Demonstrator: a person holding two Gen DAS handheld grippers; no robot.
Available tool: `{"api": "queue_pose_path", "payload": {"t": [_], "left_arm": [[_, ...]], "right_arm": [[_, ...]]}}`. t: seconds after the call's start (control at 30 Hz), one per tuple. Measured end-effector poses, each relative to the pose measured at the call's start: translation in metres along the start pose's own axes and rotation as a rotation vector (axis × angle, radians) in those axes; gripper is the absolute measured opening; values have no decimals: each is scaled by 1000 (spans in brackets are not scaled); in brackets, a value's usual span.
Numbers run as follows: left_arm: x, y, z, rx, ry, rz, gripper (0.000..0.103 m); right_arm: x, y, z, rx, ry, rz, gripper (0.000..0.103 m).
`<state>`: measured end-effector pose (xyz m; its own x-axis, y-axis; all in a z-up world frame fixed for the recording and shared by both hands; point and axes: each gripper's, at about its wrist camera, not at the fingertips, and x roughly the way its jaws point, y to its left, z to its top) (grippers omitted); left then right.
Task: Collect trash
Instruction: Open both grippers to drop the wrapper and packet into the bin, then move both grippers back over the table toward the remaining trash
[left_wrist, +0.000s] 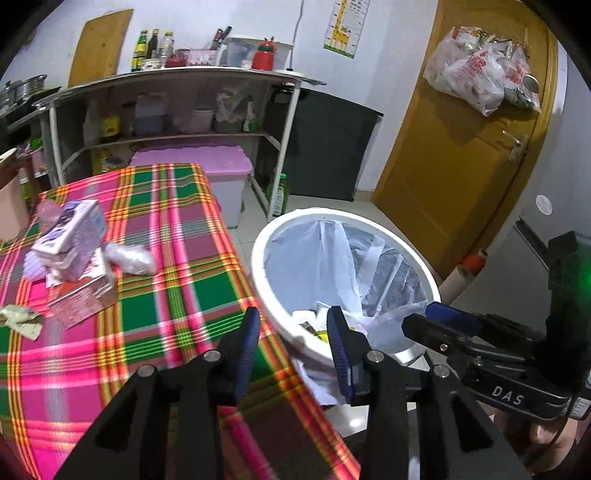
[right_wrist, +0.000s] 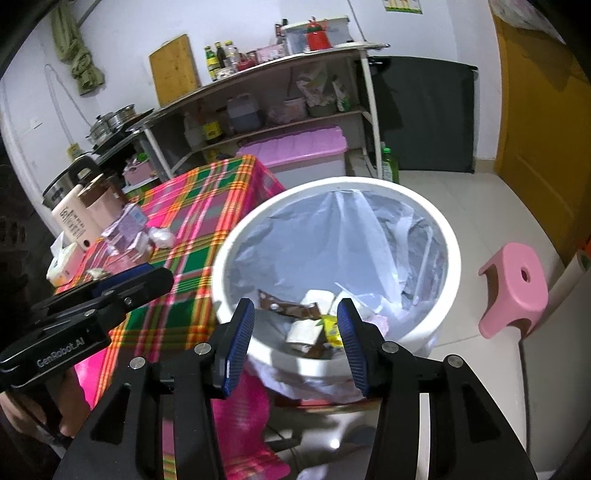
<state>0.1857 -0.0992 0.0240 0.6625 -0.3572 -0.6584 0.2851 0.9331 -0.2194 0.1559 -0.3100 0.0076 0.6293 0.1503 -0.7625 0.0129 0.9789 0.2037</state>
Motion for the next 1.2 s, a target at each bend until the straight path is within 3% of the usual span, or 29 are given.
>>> {"api": "queue_pose_path", "payload": {"t": [0.63, 1.2], "left_arm": [[-47, 47, -33, -82, -48, 150, 39], [-70, 108, -65, -186, -43, 254, 39]], "right_arm": [[-11, 69, -15, -151, 4, 68, 48], [11, 108, -20, -220, 18, 174, 50]]}}
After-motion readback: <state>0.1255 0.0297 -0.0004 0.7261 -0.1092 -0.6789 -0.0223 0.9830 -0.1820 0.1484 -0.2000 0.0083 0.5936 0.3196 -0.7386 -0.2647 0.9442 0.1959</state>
